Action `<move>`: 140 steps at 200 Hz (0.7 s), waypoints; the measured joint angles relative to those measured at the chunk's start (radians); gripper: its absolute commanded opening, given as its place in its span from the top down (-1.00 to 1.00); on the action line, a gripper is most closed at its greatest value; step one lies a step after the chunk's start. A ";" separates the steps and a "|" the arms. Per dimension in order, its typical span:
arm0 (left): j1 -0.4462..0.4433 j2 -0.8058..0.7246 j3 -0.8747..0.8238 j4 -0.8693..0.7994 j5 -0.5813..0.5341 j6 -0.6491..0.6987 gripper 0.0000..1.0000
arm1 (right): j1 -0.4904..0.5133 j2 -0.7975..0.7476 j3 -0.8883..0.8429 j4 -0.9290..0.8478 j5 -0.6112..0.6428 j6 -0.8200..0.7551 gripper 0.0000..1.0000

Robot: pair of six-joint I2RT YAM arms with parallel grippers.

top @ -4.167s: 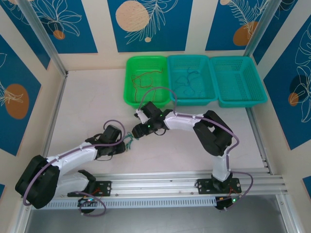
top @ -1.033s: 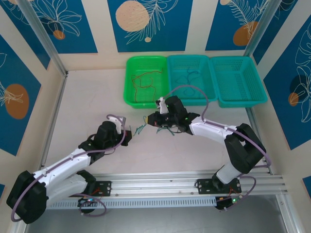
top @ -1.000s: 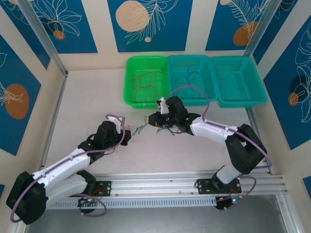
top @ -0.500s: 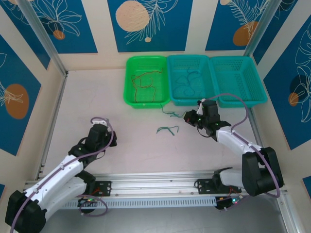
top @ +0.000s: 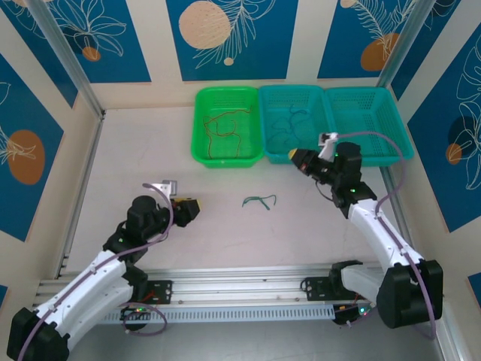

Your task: Untangle the cables

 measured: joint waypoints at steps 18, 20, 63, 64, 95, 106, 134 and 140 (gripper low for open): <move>-0.010 0.003 0.000 0.050 0.060 0.001 0.08 | -0.146 0.030 0.006 0.069 0.008 0.084 1.00; -0.013 0.005 0.000 0.056 0.066 0.001 0.08 | -0.168 0.039 0.006 0.079 0.011 0.103 1.00; -0.115 0.071 0.021 0.108 0.116 0.004 0.08 | -0.407 0.306 0.089 0.165 0.043 0.303 1.00; -0.118 0.074 0.022 0.109 0.116 0.005 0.08 | -0.409 0.310 0.091 0.166 0.044 0.305 1.00; -0.185 0.150 0.052 0.145 0.113 0.028 0.07 | -0.488 0.516 0.238 0.183 0.015 0.383 0.46; -0.201 0.179 0.062 0.155 0.110 0.032 0.07 | -0.505 0.578 0.301 0.173 0.002 0.390 -0.06; -0.218 0.244 0.094 0.142 0.056 0.044 0.07 | -0.499 0.616 0.373 0.109 0.010 0.373 -0.30; -0.219 0.253 0.100 0.136 0.038 0.044 0.06 | -0.489 0.608 0.372 0.096 0.012 0.362 -0.30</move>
